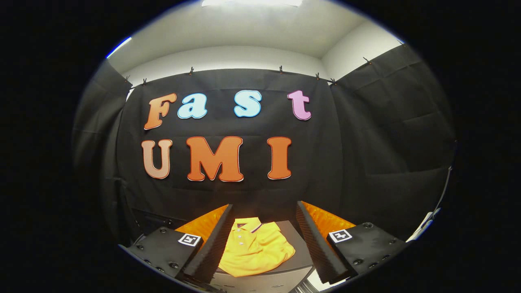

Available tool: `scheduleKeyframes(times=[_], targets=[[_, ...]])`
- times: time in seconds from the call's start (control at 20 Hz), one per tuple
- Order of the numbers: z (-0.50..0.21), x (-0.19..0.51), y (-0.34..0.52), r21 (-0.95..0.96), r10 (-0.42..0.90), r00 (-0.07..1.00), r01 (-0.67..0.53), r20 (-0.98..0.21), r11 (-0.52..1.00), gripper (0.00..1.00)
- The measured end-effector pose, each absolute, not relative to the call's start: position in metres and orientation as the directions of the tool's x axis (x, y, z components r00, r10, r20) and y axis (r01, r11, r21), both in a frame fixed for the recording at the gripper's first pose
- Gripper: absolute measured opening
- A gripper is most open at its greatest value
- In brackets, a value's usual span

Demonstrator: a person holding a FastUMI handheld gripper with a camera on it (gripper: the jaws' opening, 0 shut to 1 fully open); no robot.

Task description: Put the clothes into the washing machine and then close the washing machine lid.

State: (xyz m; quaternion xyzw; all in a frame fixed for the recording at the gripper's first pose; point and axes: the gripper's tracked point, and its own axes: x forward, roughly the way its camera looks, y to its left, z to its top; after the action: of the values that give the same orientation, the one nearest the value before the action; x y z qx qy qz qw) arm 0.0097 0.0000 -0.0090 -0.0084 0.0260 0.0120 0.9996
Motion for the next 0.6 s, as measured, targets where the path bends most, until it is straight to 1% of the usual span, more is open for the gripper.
scheduleKeyframes(times=[0.4, 0.6], targets=[[0.002, 0.010, -0.007, 0.025, 0.003, 1.000, -0.002, -0.025, 1.000, 0.98], [0.009, 0.011, -0.006, 0.042, 0.009, 1.000, -0.009, -0.009, 0.999, 0.98]])
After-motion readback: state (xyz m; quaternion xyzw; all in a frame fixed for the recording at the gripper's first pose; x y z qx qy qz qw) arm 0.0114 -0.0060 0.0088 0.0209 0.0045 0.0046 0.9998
